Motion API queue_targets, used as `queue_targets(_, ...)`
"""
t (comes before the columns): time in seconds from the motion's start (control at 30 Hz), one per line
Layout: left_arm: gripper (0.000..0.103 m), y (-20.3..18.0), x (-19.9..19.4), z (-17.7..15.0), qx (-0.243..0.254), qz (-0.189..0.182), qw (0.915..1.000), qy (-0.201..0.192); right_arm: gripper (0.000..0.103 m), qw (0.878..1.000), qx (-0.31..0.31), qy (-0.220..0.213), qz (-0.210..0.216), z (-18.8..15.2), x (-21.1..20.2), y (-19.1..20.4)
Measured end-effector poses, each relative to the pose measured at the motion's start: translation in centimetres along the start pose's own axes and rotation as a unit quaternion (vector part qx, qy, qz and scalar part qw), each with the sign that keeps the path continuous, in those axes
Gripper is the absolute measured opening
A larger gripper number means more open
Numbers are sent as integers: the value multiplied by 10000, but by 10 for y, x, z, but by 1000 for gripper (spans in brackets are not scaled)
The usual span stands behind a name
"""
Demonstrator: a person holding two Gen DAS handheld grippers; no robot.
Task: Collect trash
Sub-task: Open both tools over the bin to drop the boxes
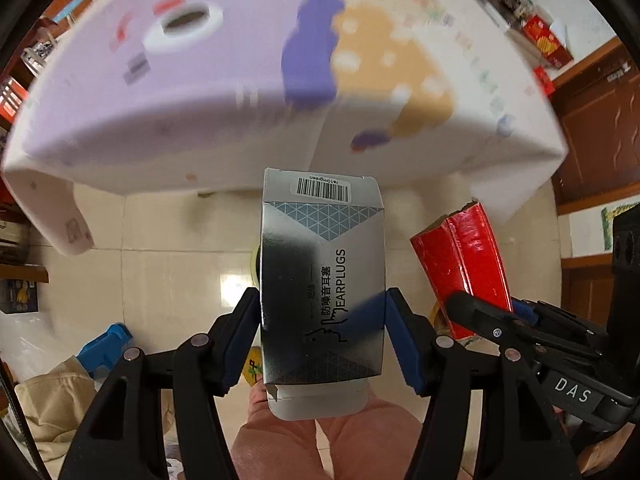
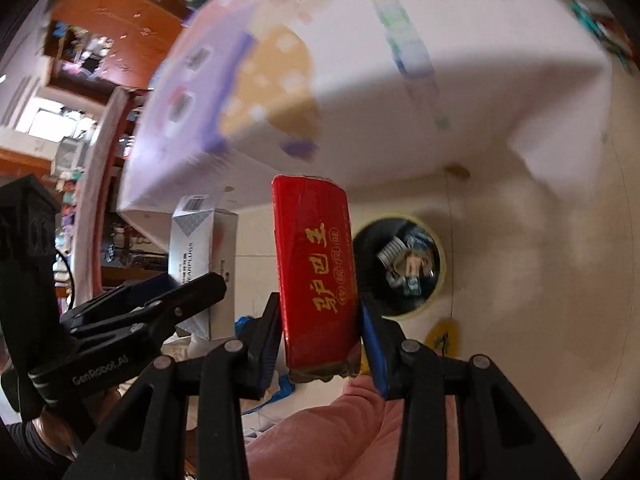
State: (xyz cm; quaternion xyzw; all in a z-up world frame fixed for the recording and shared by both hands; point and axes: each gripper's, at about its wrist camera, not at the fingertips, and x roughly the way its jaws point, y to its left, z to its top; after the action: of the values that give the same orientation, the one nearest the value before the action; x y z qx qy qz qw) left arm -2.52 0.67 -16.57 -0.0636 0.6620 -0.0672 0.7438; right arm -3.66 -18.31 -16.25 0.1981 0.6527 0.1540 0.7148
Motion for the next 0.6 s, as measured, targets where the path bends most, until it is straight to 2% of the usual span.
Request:
queue_targets(0.2, 62, 18, 87, -4, -68, 7, 9996, 263, 39, 9982, 483, 305, -185, -10, 81, -42)
queue_targets(0.3, 63, 26, 132, -3, -127, 167, 9992, 346, 39, 9962, 681, 467, -270, -9, 129, -65)
queue_targets(0.47, 65, 38, 198, 2, -278, 249, 9981, 480, 42, 9942, 934, 492, -227, 0, 188, -91)
queue_targets(0.53, 68, 44, 223, 2, -339, 273, 9970, 642, 45, 9942, 955, 429, -239, 5, 209, -99)
queue_targets(0.6, 78, 48, 238, 2, -381, 344, 9961, 714, 51, 9944, 927, 399, -305, 11, 223, -103)
